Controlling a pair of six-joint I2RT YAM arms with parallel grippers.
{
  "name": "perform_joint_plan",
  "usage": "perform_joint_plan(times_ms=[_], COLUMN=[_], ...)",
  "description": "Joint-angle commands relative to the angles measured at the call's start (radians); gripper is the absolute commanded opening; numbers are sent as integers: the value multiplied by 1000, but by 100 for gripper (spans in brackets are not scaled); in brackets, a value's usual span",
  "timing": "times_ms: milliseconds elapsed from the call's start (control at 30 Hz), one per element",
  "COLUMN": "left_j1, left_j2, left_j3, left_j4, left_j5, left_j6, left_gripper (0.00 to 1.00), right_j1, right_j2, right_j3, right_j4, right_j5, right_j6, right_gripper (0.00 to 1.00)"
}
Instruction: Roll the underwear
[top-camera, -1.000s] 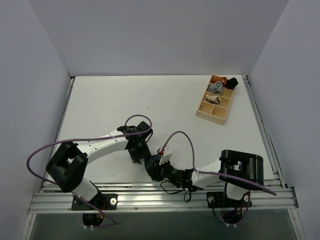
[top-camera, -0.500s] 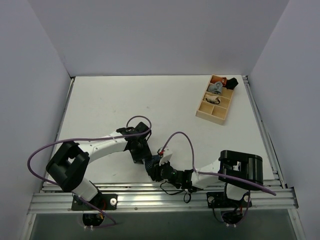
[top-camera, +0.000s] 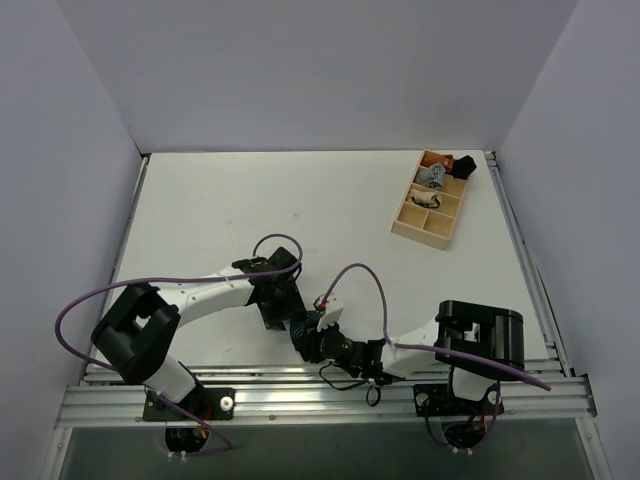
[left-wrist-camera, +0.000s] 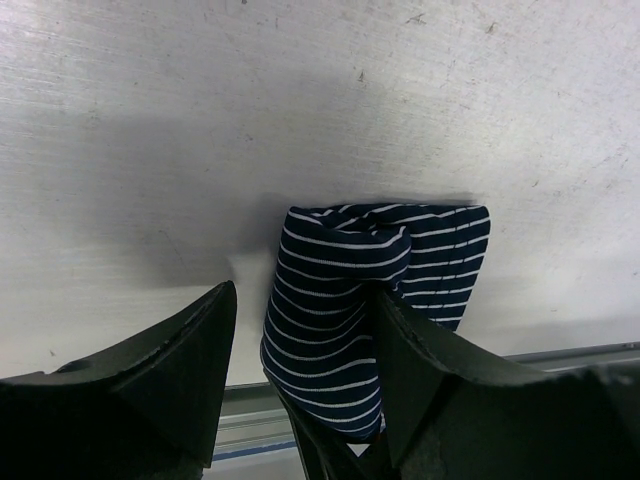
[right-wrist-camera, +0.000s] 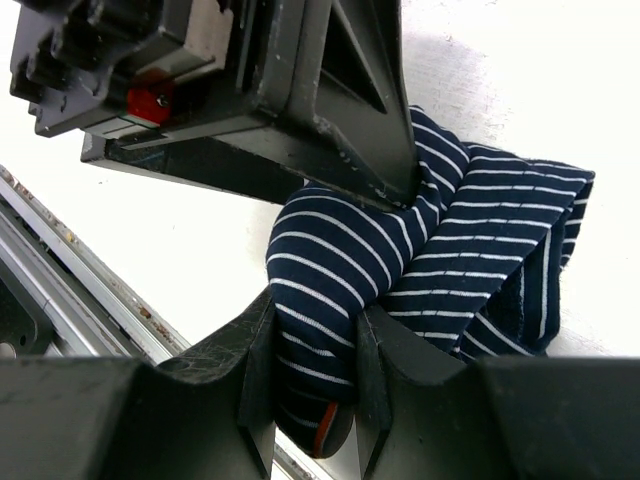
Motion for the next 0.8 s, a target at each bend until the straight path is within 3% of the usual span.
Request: perform_joint_plan(times_ms=[0,433,467,500,600,667,767], left_j1=[-17,-11,-11,-12,-20,-35,-55], left_j2=[11,-16,-10,-4,36,49,57], left_j3=[-15,-55,-57,-57,-49,-50,-53], left_j4=[27,57,71,73,74,71,71], left_j5=[4,16,22,25,36,28,8], left_j6=[15,31,40,41,48,37,20], left_gripper=[63,60,56,38,9,3,2], right_j1=[10,8,5,-1,-39,-45,-47], right_j2=[88,88,84,81,65,39,-40], right_j3=[-31,-34,-34,-34,-20,-21,-34], right_j4=[-281,-284,-287,-290,-333,-358,-392], right_j5=[-59,-57,-57,-62,-108,-126,-125], right_j6=[-17,-4,-2,-1,18,30,55], right_gripper=[8,8,8,8,13,18,36])
